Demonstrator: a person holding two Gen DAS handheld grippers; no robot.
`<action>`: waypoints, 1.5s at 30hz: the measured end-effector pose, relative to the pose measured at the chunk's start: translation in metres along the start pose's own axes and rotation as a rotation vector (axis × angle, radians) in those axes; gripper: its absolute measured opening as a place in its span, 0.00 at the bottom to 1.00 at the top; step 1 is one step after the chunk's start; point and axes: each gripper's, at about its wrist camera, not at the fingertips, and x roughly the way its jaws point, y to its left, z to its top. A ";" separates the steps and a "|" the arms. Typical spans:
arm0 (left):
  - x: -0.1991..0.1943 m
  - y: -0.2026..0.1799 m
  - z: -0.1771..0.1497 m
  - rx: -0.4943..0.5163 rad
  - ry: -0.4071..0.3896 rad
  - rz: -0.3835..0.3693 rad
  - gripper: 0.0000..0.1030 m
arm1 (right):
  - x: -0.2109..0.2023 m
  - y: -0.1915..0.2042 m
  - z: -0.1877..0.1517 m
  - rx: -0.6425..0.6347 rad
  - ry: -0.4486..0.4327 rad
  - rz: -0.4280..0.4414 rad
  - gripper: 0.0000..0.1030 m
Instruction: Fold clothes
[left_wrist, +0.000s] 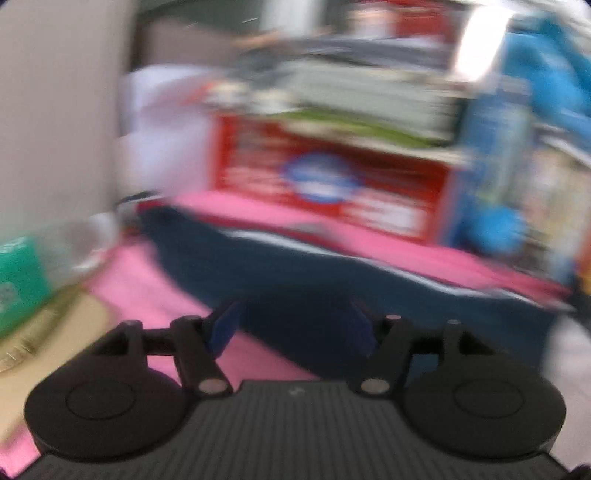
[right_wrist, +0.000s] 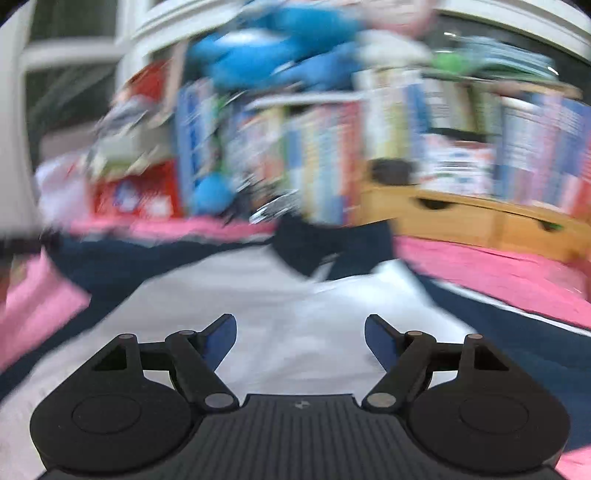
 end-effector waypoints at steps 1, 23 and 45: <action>0.011 0.014 0.008 -0.028 -0.002 0.033 0.62 | 0.008 0.007 -0.001 -0.014 0.012 -0.003 0.74; 0.114 0.031 0.057 -0.124 0.019 0.445 0.08 | 0.076 -0.044 0.003 0.008 0.074 -0.287 0.74; 0.036 -0.257 0.006 0.640 0.066 -0.837 0.38 | 0.154 -0.154 0.036 0.050 0.144 -0.029 0.79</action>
